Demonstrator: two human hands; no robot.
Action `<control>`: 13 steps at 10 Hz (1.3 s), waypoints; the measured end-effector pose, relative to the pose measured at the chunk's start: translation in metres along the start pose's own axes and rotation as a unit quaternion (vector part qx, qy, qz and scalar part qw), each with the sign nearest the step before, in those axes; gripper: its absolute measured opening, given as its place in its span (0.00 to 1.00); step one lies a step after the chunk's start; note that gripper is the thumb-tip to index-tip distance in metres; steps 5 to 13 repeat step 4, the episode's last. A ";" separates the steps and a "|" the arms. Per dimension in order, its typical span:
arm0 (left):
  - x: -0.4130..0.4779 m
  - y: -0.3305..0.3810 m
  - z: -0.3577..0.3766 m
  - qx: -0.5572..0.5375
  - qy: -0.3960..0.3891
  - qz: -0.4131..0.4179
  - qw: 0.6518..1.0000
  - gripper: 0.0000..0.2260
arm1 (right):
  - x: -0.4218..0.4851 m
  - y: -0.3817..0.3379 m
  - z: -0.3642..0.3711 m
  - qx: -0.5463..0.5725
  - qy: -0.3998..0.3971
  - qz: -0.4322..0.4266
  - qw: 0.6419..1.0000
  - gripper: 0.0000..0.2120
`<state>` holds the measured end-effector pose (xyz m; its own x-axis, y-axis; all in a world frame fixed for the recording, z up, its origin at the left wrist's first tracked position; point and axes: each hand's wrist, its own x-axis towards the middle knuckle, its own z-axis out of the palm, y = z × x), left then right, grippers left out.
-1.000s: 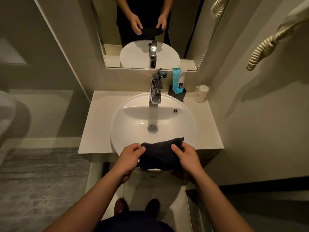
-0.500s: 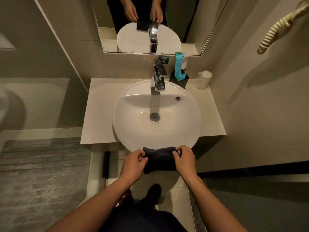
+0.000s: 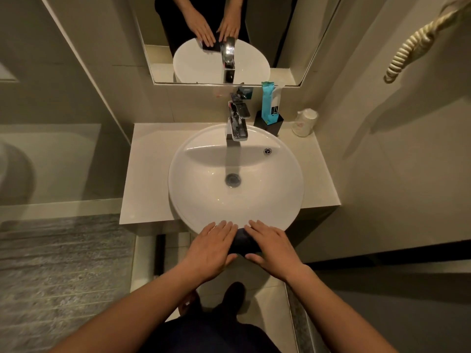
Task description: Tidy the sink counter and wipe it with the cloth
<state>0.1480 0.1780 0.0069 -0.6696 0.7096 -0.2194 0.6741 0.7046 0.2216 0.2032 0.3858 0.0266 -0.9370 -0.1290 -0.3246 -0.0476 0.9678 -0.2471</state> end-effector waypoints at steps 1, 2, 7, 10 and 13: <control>0.004 -0.005 0.006 0.028 -0.026 -0.021 0.999 0.32 | 0.002 0.006 0.005 -0.041 -0.005 0.001 0.999 0.33; 0.007 -0.007 0.001 0.035 -0.026 -0.017 0.999 0.32 | 0.004 0.007 0.006 -0.047 -0.014 -0.003 0.999 0.33; 0.008 -0.018 -0.049 0.014 -0.003 -0.039 0.999 0.39 | 0.014 0.002 -0.034 -0.029 0.016 -0.001 0.999 0.38; 0.008 -0.018 -0.049 0.014 -0.003 -0.039 0.999 0.39 | 0.014 0.002 -0.034 -0.029 0.016 -0.001 0.999 0.38; 0.008 -0.018 -0.049 0.014 -0.003 -0.039 0.999 0.39 | 0.014 0.002 -0.034 -0.029 0.016 -0.001 0.999 0.38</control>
